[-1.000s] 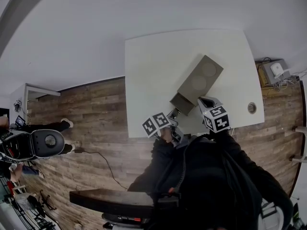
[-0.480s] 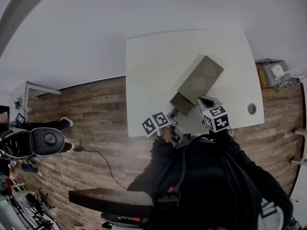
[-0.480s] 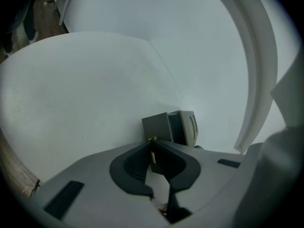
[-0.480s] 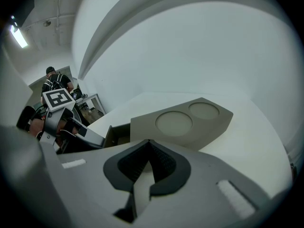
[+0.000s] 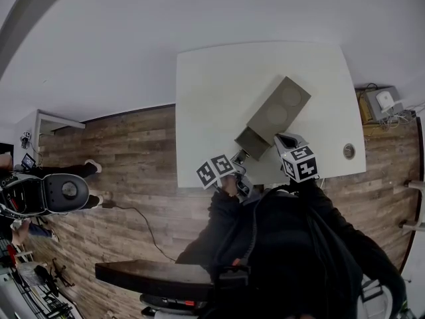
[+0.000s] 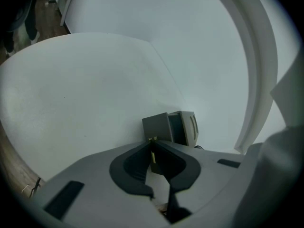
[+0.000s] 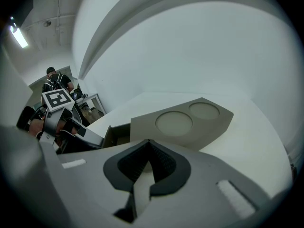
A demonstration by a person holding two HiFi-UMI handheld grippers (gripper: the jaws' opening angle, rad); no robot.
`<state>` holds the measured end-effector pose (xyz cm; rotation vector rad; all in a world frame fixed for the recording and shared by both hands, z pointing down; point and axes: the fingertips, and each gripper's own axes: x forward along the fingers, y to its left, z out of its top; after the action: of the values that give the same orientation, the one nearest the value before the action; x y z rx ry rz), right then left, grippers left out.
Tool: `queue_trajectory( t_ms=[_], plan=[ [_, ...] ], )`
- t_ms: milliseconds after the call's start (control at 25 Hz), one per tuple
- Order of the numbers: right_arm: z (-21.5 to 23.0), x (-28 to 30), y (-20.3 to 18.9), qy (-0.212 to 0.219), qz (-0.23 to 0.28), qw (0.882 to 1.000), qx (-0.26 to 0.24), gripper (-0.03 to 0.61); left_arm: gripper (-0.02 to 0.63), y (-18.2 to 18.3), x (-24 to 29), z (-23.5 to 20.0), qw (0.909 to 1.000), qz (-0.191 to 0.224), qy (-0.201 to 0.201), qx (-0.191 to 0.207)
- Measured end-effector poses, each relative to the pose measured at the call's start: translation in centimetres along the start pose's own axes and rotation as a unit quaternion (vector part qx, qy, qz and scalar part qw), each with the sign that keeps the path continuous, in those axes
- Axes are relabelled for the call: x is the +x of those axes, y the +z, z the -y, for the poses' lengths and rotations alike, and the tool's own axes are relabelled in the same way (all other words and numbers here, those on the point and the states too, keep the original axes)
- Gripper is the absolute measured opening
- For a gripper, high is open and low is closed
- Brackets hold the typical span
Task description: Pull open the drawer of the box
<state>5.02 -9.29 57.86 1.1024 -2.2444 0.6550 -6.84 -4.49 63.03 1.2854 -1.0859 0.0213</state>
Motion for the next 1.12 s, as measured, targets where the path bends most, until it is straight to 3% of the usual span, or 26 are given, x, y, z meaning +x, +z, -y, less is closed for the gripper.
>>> queue_trajectory(
  t_ms=[1120],
  plan=[
    [0.14,0.17,-0.04,-0.003,-0.011,1.0,-0.004,-0.006,0.025,-0.01,-0.26,-0.39,1.0,-0.001,0.002,-0.004]
  ],
)
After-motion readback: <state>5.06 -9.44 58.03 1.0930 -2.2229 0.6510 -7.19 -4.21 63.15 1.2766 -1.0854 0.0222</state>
